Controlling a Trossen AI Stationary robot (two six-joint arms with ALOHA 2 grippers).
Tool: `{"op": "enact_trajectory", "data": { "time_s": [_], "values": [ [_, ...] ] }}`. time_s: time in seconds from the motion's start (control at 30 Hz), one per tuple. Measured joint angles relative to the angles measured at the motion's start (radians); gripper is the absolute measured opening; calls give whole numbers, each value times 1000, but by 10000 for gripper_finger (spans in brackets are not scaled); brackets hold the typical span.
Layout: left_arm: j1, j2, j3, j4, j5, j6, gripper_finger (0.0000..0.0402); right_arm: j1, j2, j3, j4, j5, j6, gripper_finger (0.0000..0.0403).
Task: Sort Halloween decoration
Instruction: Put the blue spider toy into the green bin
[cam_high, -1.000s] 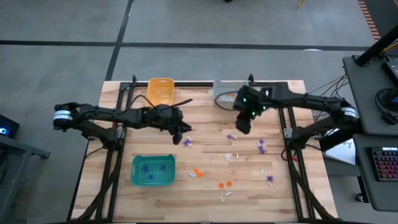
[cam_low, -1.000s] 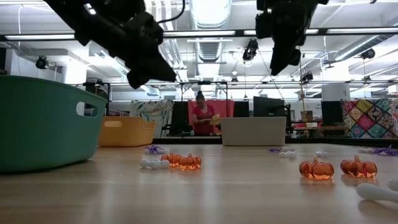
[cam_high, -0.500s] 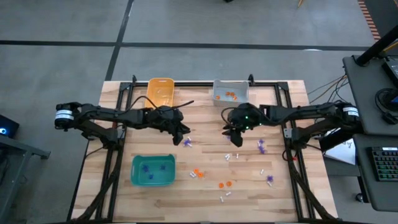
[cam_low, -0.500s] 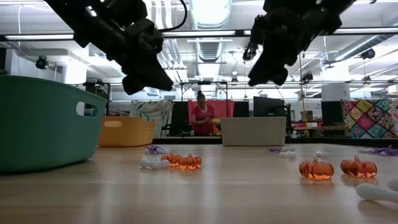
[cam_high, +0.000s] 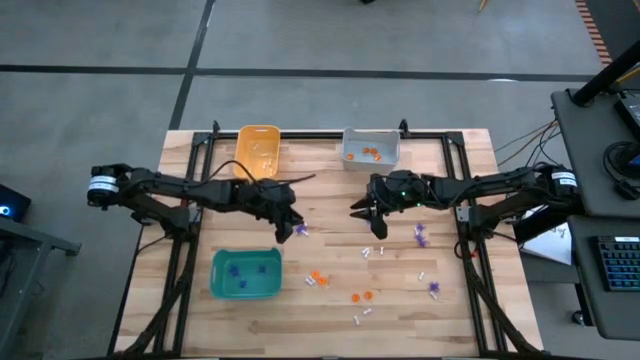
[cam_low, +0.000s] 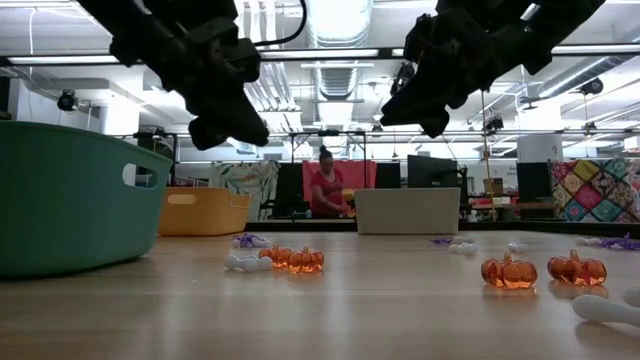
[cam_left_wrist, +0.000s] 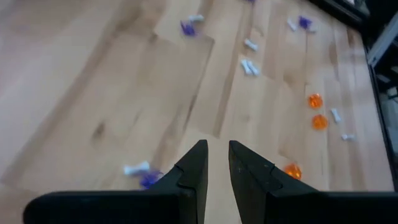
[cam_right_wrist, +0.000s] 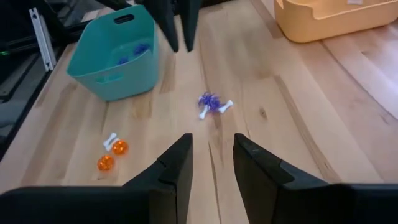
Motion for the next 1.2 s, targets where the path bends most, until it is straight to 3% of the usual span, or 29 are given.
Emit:
{"op": "enact_trajectory", "data": {
  "time_s": [0.33, 0.6, 0.77, 0.9, 1.03, 1.2],
  "values": [
    [-46, 0, 4, 1, -108, -61, 41, 2, 4, -2, 0, 0, 0, 102],
    [-48, 15, 19, 55, -114, -62, 39, 2, 54, -3, 2, 1, 1, 102],
    [-48, 106, 39, 111, -113, -54, 39, 2, 99, -3, 17, 1, 2, 102],
    [-48, 169, 118, 22, -113, -7, 39, 2, 125, -3, 30, 1, 2, 102],
    [-48, 232, 218, -186, -119, 37, 39, 2, 134, -3, 29, 1, -1, 102],
    [-53, 299, 301, -353, -185, 147, 39, 2, 134, -3, 30, 1, -7, 102]
  ]
}}
